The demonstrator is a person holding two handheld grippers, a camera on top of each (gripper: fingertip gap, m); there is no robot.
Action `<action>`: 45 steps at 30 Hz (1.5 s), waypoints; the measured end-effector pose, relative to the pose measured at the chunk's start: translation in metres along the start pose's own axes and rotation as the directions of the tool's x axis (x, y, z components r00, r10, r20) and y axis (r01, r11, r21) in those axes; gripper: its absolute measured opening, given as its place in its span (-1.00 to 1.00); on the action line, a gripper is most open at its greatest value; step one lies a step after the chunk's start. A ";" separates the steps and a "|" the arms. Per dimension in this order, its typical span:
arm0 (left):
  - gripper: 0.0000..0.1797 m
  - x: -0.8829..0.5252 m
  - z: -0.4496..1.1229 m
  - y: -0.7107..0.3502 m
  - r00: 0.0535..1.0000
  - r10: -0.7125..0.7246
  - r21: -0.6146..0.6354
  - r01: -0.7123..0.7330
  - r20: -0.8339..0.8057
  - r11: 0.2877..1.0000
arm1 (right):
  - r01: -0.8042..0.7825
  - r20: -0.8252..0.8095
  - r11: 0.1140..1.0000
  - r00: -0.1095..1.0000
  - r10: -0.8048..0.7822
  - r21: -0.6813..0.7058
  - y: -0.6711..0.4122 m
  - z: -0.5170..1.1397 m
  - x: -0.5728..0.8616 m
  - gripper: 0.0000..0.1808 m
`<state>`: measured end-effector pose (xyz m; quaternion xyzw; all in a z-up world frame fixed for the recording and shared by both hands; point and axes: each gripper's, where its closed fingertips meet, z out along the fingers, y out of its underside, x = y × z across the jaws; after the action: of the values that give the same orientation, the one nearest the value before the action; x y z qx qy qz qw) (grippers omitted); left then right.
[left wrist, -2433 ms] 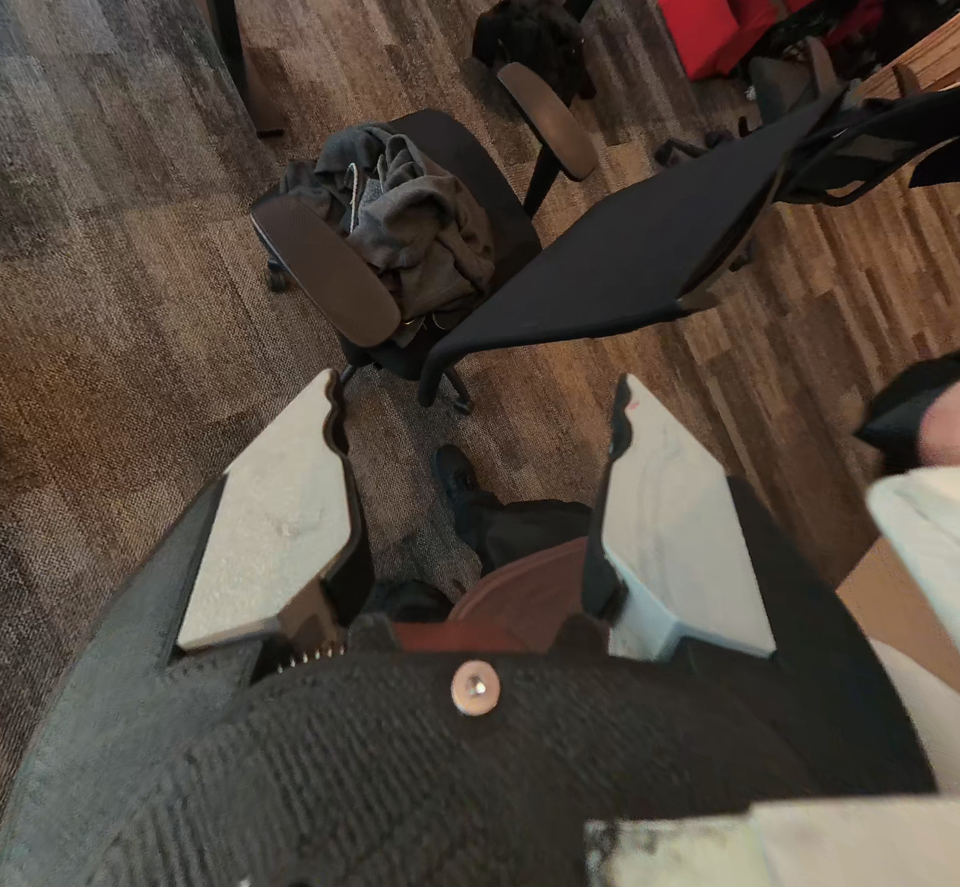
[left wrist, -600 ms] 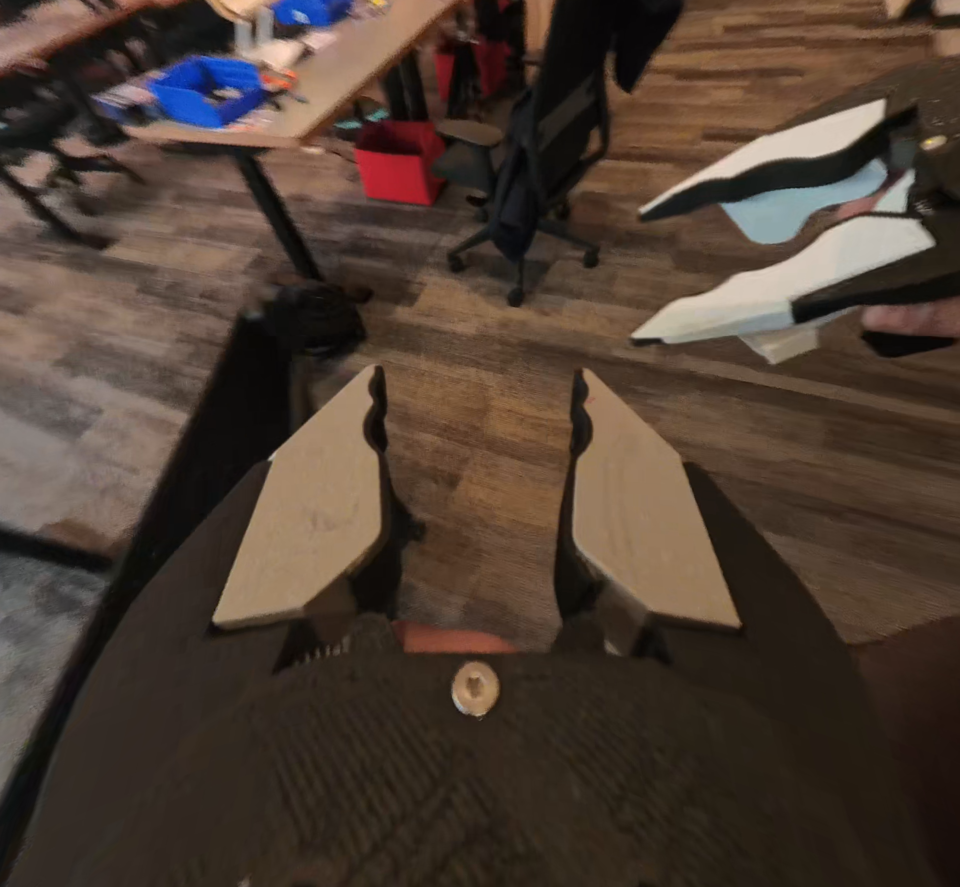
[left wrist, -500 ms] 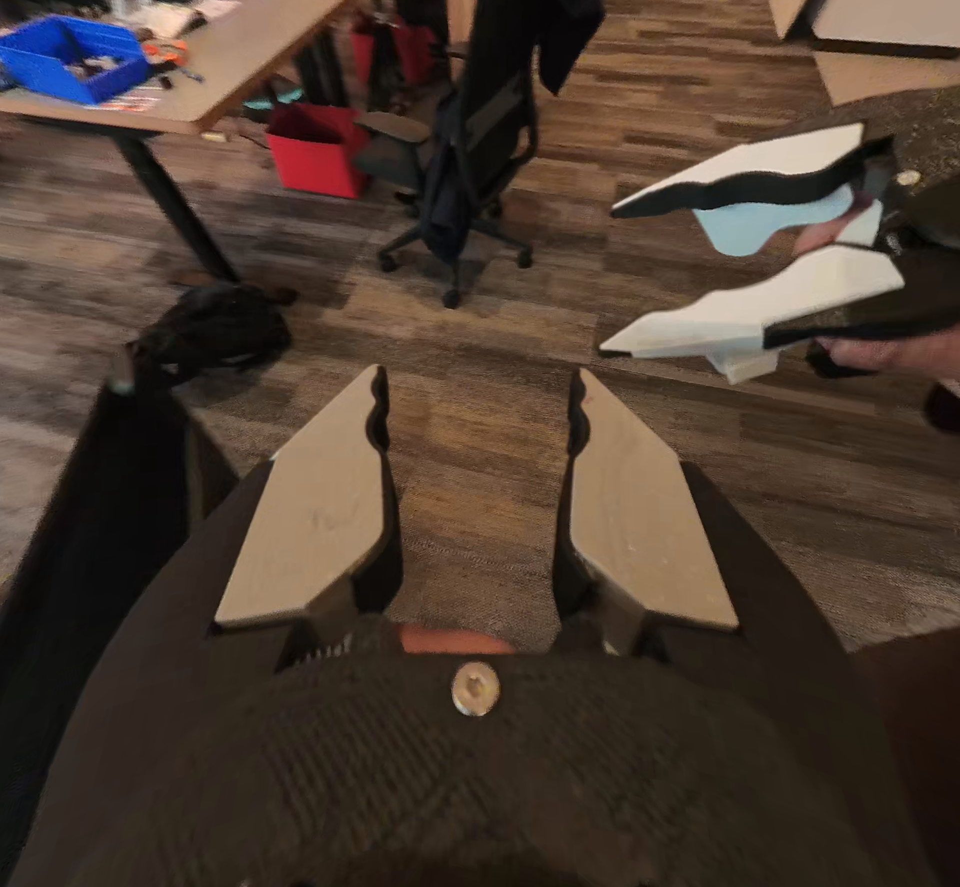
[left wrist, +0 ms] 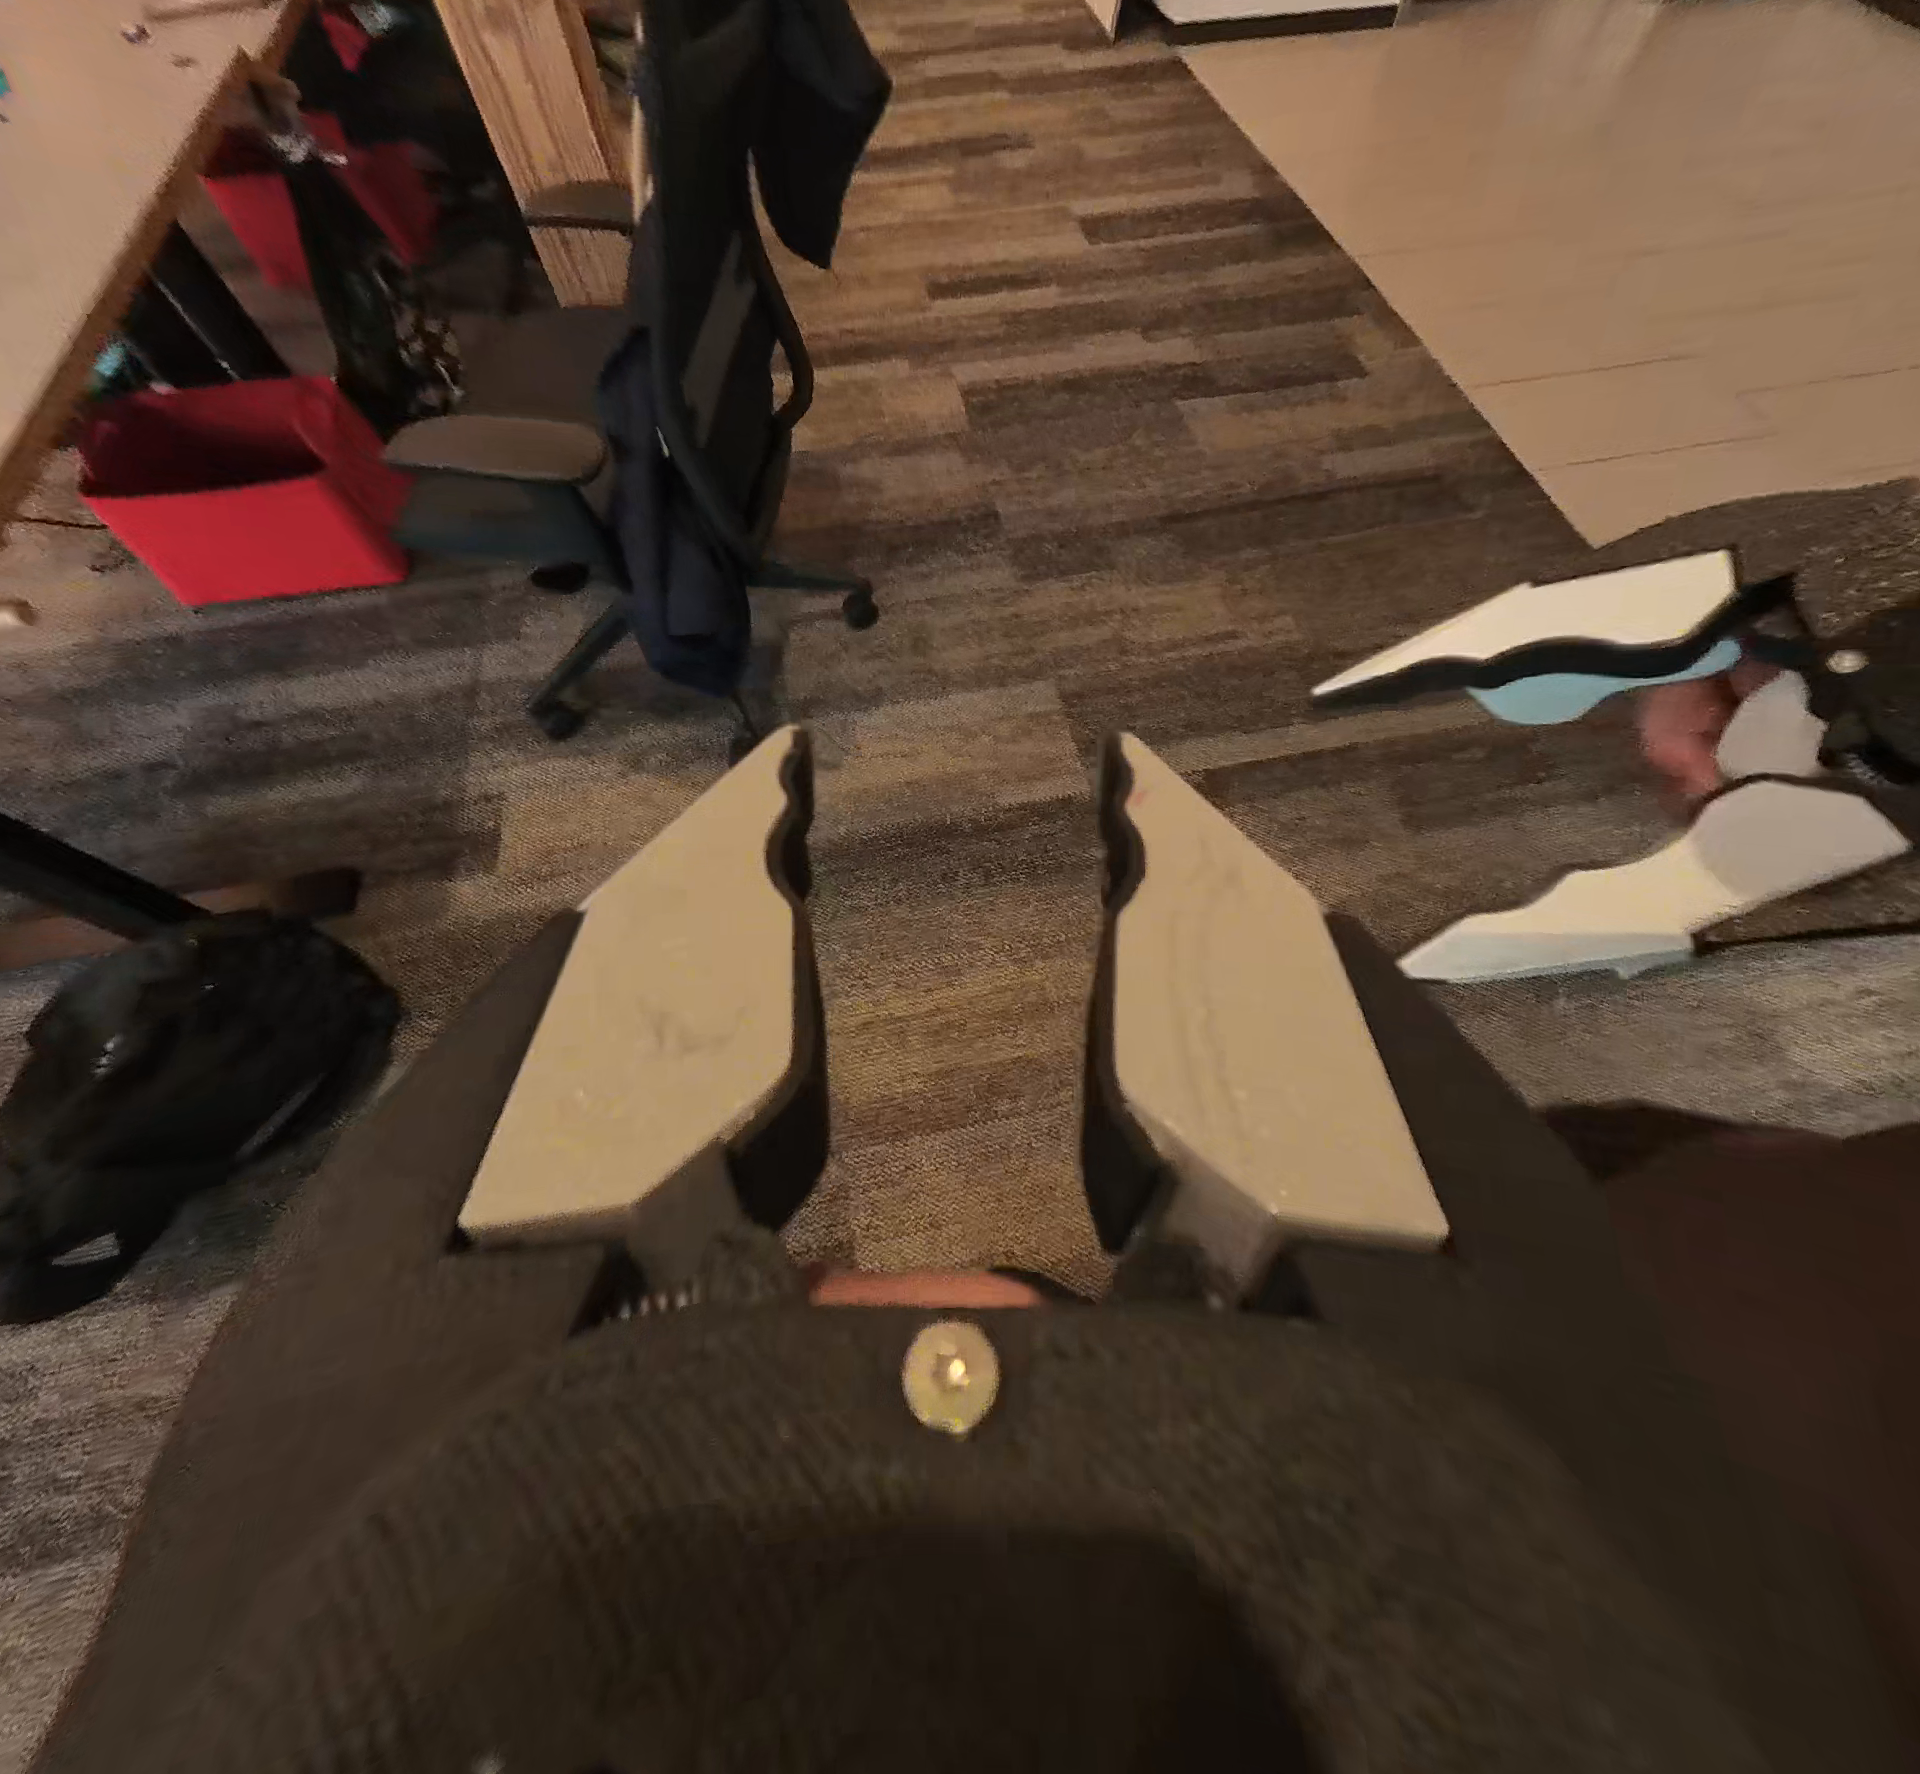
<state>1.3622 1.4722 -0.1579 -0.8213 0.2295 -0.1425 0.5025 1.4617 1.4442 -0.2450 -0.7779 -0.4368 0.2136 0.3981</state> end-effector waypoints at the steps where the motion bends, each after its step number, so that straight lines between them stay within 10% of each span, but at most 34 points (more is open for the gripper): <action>1: -0.34 -0.020 0.013 -0.002 1.000 -0.021 -0.013 0.021 -0.018 1.000 | -0.006 0.004 1.000 1.000 0.006 0.015 -0.018 0.013 0.008 -0.05; 14: -0.12 -0.307 0.161 0.082 0.817 -0.248 -0.129 0.362 0.520 0.923 | 0.070 -0.173 0.971 0.979 -0.111 -0.227 -0.128 0.276 0.190 0.04; 33: -0.14 -0.673 0.017 0.173 0.212 -0.282 0.092 0.624 0.936 0.776 | 0.446 0.394 0.893 0.832 -0.391 -0.056 -0.393 0.653 0.027 0.04; 45: -0.20 -0.895 -0.192 0.268 0.261 -0.255 0.041 0.618 0.931 0.785 | 0.418 0.536 0.907 0.779 -0.326 -0.056 -0.555 0.827 -0.199 0.03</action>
<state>0.4458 1.6876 -0.3128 -0.8634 -0.2995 0.2293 0.3350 0.5115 1.8004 -0.2898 -0.6211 -0.6890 0.2921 0.2325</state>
